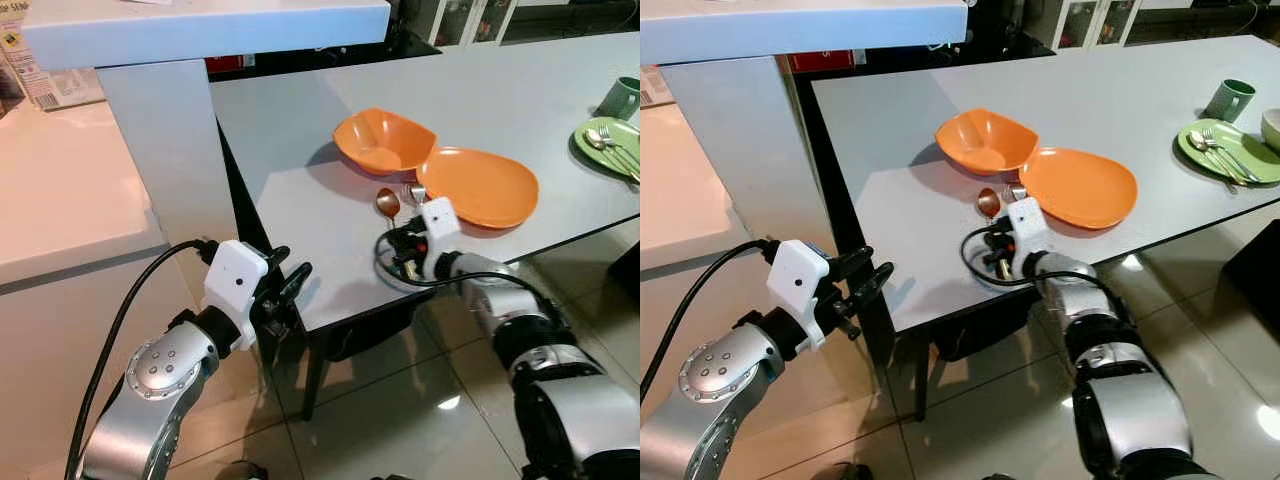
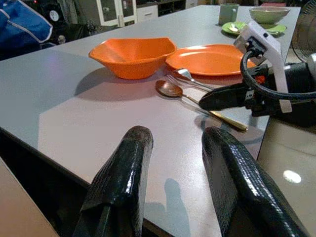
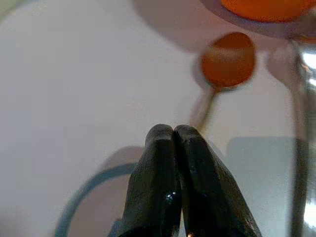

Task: Setting the table

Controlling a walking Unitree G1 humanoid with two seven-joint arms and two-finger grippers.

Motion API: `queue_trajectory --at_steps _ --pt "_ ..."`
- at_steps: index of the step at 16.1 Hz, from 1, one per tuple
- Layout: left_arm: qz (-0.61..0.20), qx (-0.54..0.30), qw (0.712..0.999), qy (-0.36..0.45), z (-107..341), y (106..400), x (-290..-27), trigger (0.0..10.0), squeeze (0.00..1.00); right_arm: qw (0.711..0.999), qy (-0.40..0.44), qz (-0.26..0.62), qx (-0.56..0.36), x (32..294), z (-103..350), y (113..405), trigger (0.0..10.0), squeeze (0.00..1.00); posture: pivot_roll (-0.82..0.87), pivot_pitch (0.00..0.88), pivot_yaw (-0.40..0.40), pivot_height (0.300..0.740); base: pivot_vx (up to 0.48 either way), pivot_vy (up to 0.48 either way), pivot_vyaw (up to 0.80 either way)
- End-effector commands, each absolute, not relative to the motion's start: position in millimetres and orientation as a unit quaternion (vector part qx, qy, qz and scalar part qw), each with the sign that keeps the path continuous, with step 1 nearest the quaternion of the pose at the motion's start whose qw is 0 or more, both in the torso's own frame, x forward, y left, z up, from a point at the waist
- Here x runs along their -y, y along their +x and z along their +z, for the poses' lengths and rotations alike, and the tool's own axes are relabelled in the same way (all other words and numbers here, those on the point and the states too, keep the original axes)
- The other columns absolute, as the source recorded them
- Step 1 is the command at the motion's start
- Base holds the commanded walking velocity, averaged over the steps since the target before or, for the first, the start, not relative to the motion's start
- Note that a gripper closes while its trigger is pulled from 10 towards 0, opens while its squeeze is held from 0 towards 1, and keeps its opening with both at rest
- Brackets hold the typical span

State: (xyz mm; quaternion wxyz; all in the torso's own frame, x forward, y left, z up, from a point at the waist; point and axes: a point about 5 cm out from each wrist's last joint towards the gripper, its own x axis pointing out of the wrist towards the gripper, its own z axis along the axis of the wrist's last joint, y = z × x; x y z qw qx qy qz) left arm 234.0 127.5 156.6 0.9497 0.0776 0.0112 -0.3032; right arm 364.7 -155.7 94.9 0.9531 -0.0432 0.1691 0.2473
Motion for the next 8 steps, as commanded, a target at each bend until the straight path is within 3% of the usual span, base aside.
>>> queue_trajectory --at_steps 1,8 --pt "-0.313 -0.01 0.946 0.079 159 232 -124 10.0 0.0 0.957 -0.046 0.229 -0.174 164 96 367 0.0 0.0 0.06 0.096 -0.031 0.74 0.0 0.0 0.0" --pt "-0.314 -0.009 0.946 0.081 161 234 -125 10.0 0.0 0.96 -0.023 0.241 -0.138 162 108 371 0.0 0.0 0.07 0.099 -0.028 0.74 0.0 0.0 0.0"
